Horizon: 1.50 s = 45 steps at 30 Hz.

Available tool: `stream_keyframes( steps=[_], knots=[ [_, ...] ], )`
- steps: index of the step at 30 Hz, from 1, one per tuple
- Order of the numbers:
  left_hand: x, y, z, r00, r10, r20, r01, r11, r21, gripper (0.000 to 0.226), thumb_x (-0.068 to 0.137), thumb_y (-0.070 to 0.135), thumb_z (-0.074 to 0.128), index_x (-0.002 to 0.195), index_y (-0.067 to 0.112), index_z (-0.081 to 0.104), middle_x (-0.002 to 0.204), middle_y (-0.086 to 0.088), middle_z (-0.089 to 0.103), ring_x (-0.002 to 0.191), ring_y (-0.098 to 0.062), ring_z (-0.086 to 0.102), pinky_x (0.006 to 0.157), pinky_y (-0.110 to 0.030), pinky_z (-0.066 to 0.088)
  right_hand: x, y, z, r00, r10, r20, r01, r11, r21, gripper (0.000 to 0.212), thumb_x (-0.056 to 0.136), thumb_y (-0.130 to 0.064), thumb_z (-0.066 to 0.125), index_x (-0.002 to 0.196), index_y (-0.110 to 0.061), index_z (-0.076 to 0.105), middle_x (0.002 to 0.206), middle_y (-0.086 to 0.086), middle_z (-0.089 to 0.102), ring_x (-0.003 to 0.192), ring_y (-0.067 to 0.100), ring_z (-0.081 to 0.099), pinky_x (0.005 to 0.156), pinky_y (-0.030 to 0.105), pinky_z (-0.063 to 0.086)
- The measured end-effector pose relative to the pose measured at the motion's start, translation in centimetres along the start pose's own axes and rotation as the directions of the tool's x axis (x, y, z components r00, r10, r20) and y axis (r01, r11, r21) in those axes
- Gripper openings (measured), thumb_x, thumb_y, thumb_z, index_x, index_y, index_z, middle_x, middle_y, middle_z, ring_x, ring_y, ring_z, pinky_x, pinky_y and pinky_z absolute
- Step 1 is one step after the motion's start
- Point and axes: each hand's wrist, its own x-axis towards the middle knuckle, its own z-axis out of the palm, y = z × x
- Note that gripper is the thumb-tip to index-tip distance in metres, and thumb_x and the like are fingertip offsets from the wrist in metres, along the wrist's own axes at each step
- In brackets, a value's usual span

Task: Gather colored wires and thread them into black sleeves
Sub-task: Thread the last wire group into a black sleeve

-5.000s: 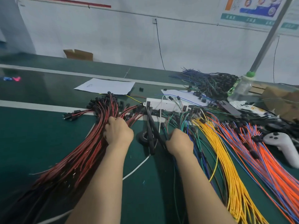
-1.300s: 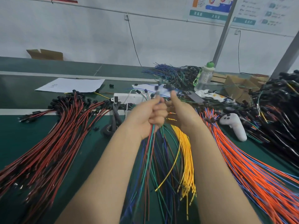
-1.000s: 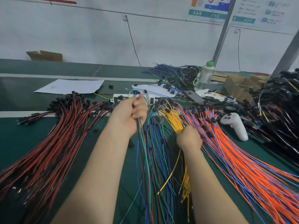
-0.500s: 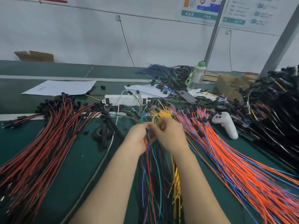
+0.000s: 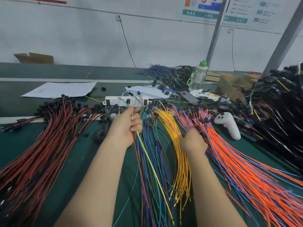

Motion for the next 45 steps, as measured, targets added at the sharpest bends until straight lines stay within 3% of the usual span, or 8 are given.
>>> stream_keyframes(
  steps=[8, 16, 20, 26, 30, 33, 36, 45],
  knots=[
    [-0.8, -2.2, 1.2, 0.996, -0.043, -0.079, 0.055, 0.988, 0.148, 0.026, 0.103, 0.012, 0.031, 0.086, 0.005, 0.049, 0.071, -0.011, 0.066, 0.058, -0.015, 0.061, 0.046, -0.021, 0.054, -1.8, -2.8, -3.1, 0.939, -0.135, -0.316, 0.235, 0.924, 0.303, 0.022, 0.096, -0.015, 0.049, 0.109, -0.005, 0.063, 0.115, 0.019, 0.062, 0.105, 0.035, 0.057, 0.086, 0.037, 0.043],
    [-1.1, -2.4, 3.1, 0.989, -0.122, -0.087, 0.13, 0.987, 0.097, 0.03, 0.103, 0.024, 0.034, 0.084, 0.014, 0.056, 0.071, -0.002, 0.061, 0.059, -0.014, 0.059, 0.05, -0.02, 0.045, -6.0, -8.0, -3.9, 0.847, -0.527, -0.06, 0.524, 0.814, 0.251, 0.031, 0.088, -0.005, 0.046, 0.108, -0.01, 0.069, 0.11, 0.017, 0.068, 0.106, 0.031, 0.061, 0.084, 0.03, 0.048],
    [-0.9, -1.2, 3.5, 0.988, 0.089, -0.129, -0.046, 0.951, 0.305, 0.034, 0.103, 0.024, 0.033, 0.074, 0.014, 0.049, 0.069, -0.003, 0.058, 0.057, -0.014, 0.056, 0.055, -0.023, 0.043, -6.6, -8.0, -3.7, 0.828, -0.552, -0.103, 0.551, 0.764, 0.335, 0.022, 0.093, -0.01, 0.046, 0.1, -0.01, 0.068, 0.096, 0.012, 0.069, 0.09, 0.027, 0.061, 0.072, 0.03, 0.041],
    [-1.1, 1.9, 3.8, 0.874, 0.439, 0.21, -0.347, 0.26, 0.901, 0.04, 0.103, 0.033, 0.025, 0.097, 0.005, 0.053, 0.105, -0.014, 0.068, 0.09, -0.028, 0.062, 0.079, -0.035, 0.048, -8.2, -7.8, -4.5, 0.717, -0.599, 0.357, -0.253, 0.254, 0.934, 0.038, 0.102, -0.042, 0.038, 0.083, -0.014, 0.055, 0.051, 0.002, 0.05, 0.042, 0.016, 0.051, 0.046, 0.023, 0.049],
    [-2.9, 2.2, 5.4, 0.95, 0.178, 0.255, -0.311, 0.578, 0.755, 0.048, 0.098, 0.054, 0.022, 0.083, 0.019, 0.053, 0.066, 0.005, 0.069, 0.052, -0.01, 0.062, 0.046, -0.016, 0.045, -7.9, -9.1, -4.8, 0.854, -0.472, 0.221, -0.253, -0.005, 0.968, 0.039, 0.099, -0.042, 0.044, 0.065, -0.023, 0.046, 0.04, -0.009, 0.031, 0.028, 0.003, 0.024, 0.034, 0.009, 0.019],
    [-3.8, 1.1, 4.8, 0.951, -0.042, 0.305, -0.165, 0.766, 0.621, 0.046, 0.096, 0.054, 0.026, 0.082, 0.021, 0.056, 0.055, 0.005, 0.06, 0.048, -0.01, 0.055, 0.056, -0.024, 0.047, -6.5, -9.6, -6.2, 0.927, -0.354, 0.124, -0.209, -0.213, 0.954, 0.047, 0.1, -0.044, 0.041, 0.059, -0.02, 0.041, 0.037, -0.01, 0.032, 0.026, 0.003, 0.025, 0.031, 0.009, 0.017],
    [-4.4, 0.0, 2.4, 0.85, -0.308, 0.428, -0.068, 0.74, 0.669, 0.041, 0.095, 0.051, 0.029, 0.107, 0.019, 0.053, 0.076, -0.005, 0.066, 0.046, -0.013, 0.055, 0.046, -0.022, 0.046, -3.8, -8.9, -7.8, 0.96, -0.274, 0.059, -0.166, -0.387, 0.907, 0.047, 0.101, -0.048, 0.033, 0.062, -0.021, 0.032, 0.039, -0.011, 0.021, 0.028, 0.003, 0.016, 0.032, 0.011, 0.01],
    [-3.2, -0.8, 1.5, 0.783, -0.392, 0.483, 0.004, 0.78, 0.626, 0.021, 0.087, 0.032, 0.05, 0.08, 0.012, 0.049, 0.045, 0.011, 0.037, 0.035, 0.0, 0.034, 0.034, -0.011, 0.029, -1.1, -5.6, -7.7, 0.962, -0.27, 0.034, -0.2, -0.615, 0.762, 0.045, 0.103, -0.038, 0.036, 0.063, -0.019, 0.034, 0.037, -0.009, 0.022, 0.027, 0.003, 0.019, 0.03, 0.014, 0.015]
  ],
)
